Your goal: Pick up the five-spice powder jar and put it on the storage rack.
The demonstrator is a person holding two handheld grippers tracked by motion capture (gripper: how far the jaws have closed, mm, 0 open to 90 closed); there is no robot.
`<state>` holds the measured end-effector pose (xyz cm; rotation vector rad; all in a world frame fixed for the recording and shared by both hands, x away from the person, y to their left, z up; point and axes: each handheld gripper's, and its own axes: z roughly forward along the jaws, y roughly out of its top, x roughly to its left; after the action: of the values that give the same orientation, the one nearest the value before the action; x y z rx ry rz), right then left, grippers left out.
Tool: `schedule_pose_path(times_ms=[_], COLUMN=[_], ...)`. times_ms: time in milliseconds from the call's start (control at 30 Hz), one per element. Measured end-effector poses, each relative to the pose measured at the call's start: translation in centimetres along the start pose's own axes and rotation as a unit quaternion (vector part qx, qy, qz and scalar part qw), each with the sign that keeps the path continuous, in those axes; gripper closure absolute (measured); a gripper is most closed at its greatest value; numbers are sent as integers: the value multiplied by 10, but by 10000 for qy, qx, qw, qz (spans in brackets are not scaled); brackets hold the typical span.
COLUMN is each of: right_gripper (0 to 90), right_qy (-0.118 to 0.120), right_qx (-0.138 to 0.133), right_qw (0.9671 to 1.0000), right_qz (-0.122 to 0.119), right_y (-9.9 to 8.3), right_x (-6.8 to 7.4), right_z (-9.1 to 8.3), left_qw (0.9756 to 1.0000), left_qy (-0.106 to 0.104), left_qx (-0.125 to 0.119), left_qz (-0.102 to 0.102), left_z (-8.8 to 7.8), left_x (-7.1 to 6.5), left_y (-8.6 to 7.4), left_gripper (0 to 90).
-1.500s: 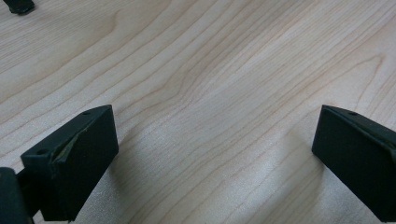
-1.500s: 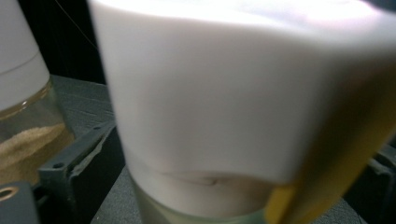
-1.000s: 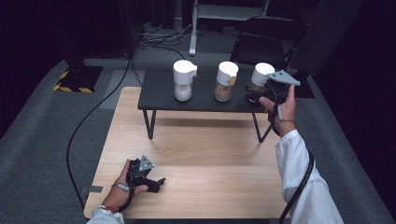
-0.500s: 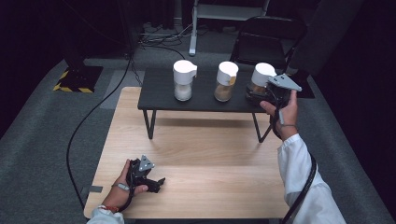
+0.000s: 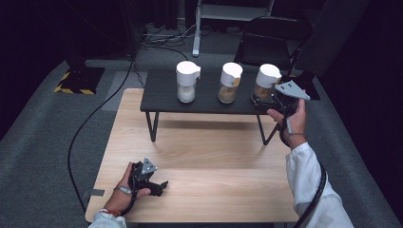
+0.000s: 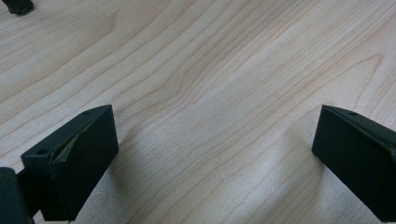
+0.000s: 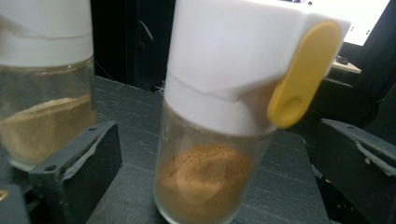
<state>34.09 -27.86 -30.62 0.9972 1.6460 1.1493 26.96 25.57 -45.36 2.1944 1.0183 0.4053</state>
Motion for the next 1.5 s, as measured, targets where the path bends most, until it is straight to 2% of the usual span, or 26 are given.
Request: schedule_pose_path(times_ms=[600, 933, 1067, 1267, 1500], right_gripper=[10, 10, 10, 10, 10], right_qy=[70, 385, 462, 575, 701], right_qx=[-151, -307, -349, -344, -293], right_qw=[9996, 9985, 9978, 9971, 9957], right_qz=[-217, -232, -317, -369, -537], right_y=[-29, -49, -56, -66, -79], right_x=[5, 3, 5, 7, 11], right_z=[-29, -43, -47, -52, -58], left_qw=[10000, 10000, 10000, 10000, 10000], left_qy=[10, 8, 15, 12, 15], left_qx=[4, 1, 3, 2, 3], left_qz=[-4, -1, -16, -15, -17], left_z=[0, 0, 0, 0, 0], left_x=[0, 0, -1, -1, -1], left_y=[0, 0, 0, 0, 0], left_gripper=[2, 2, 2, 2, 2])
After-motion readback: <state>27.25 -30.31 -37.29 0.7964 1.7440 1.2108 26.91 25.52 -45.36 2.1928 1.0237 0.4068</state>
